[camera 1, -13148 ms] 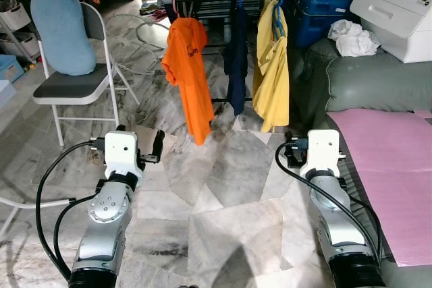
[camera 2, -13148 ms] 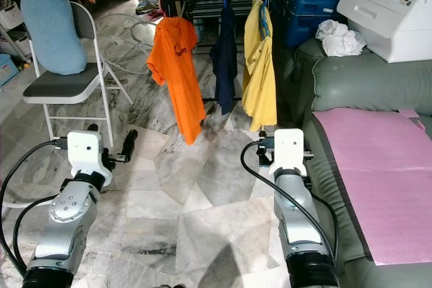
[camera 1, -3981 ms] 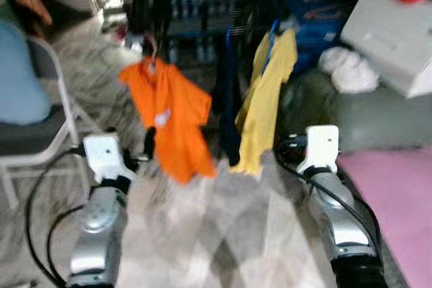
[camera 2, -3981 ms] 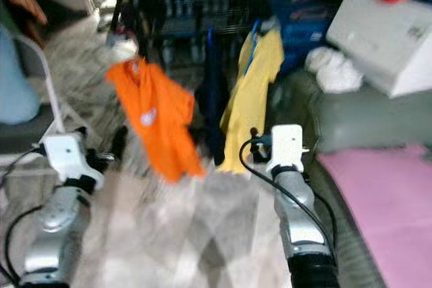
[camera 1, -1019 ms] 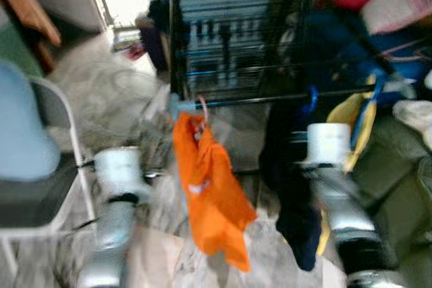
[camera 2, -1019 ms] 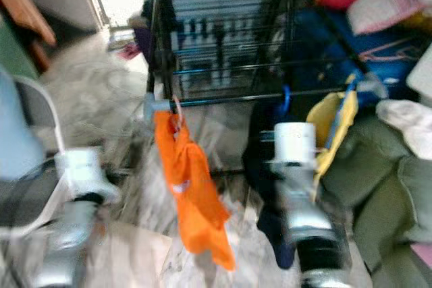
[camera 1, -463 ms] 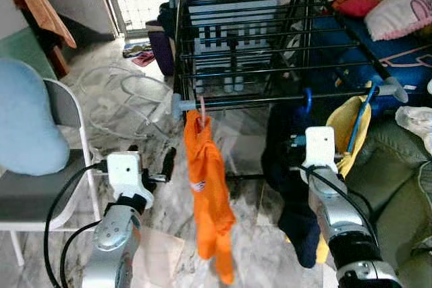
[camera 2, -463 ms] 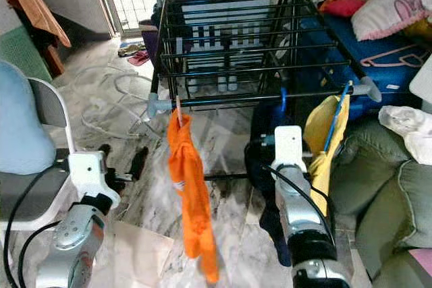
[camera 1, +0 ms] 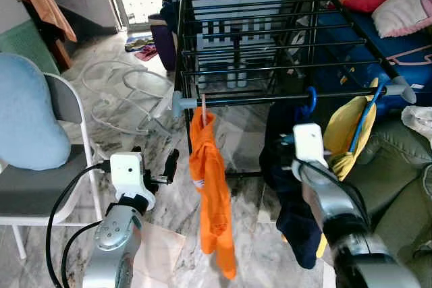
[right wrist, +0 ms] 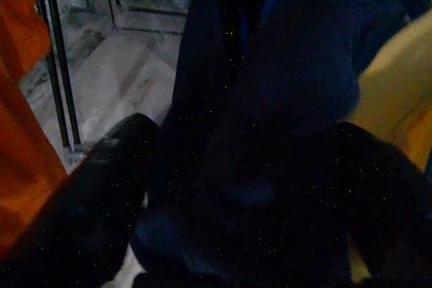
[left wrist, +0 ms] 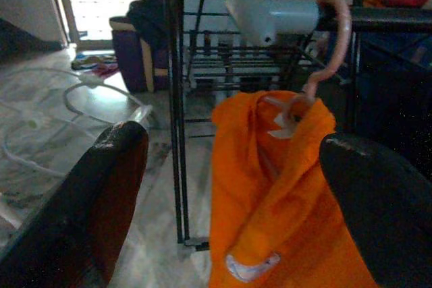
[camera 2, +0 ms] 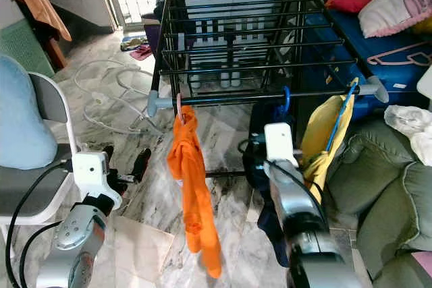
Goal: Hang hanger
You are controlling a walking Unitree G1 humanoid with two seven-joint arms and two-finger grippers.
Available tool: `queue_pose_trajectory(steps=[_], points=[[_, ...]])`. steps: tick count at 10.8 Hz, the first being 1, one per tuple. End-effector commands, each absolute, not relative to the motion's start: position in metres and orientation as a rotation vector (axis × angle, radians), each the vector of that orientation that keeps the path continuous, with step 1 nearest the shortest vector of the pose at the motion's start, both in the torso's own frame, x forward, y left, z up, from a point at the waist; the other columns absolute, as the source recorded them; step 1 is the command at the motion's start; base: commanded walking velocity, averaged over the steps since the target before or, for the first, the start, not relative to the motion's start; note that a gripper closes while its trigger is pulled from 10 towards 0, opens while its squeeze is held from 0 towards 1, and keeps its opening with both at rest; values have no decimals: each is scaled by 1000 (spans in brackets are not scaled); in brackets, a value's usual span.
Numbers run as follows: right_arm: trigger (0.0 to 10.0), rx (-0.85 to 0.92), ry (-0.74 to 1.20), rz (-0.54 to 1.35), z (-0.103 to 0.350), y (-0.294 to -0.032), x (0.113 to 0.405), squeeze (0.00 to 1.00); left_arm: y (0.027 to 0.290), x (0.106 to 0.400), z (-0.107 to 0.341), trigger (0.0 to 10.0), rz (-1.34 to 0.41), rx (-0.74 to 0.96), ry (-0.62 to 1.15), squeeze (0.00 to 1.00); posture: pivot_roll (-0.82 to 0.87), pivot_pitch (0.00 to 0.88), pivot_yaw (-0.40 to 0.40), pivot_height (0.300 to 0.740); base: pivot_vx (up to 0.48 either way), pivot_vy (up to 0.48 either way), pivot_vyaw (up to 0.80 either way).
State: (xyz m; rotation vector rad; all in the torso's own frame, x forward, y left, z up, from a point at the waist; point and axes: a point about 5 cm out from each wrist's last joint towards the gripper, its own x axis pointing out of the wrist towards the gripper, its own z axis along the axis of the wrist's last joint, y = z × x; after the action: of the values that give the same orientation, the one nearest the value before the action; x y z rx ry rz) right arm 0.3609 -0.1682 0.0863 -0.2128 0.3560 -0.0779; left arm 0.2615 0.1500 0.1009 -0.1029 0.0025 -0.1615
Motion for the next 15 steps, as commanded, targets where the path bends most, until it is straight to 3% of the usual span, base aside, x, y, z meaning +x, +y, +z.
queue_pose_trajectory(steps=[1, 4, 5, 6, 7, 8, 9, 10, 15], points=[[0, -233, 343, -68, 92, -164, 366, 0, 150, 262, 101, 10000, -176, -97, 12, 0, -2, 0, 61, 740, 0, 0, 0], [0, -277, 344, -141, 96, -179, 371, 0, 151, 259, 98, 10000, -171, -102, 25, 0, 6, 0, 49, 740, 0, 0, 0], [2510, -294, 350, -162, 95, -187, 370, 0, 148, 257, 96, 10000, -191, -109, 44, 0, 5, 0, 51, 740, 0, 0, 0], [10000, -312, 354, -184, 93, -194, 369, 0, 143, 255, 94, 10000, -229, -118, 59, 0, 2, 0, 54, 740, 0, 0, 0], [10000, -313, 358, -182, 90, -195, 367, 0, 140, 253, 93, 10000, -262, -127, 70, 0, -3, 0, 57, 740, 0, 0, 0], [8078, -307, 374, -177, 86, -196, 364, 0, 134, 250, 92, 10000, -312, -145, 88, 0, -4, 0, 59, 740, 0, 0, 0], [2980, -305, 383, -168, 84, -196, 363, 0, 131, 247, 91, 10000, -343, -136, 99, 0, -3, 0, 59, 740, 0, 0, 0], [0, -295, 388, -161, 82, -197, 363, 0, 131, 245, 90, 10000, -353, -124, 107, 0, -2, 0, 58, 740, 0, 0, 0], [0, -264, 425, -158, 76, -201, 360, 0, 132, 243, 89, 10000, -353, -125, 118, 0, 8, 0, 46, 740, 0, 0, 0]])
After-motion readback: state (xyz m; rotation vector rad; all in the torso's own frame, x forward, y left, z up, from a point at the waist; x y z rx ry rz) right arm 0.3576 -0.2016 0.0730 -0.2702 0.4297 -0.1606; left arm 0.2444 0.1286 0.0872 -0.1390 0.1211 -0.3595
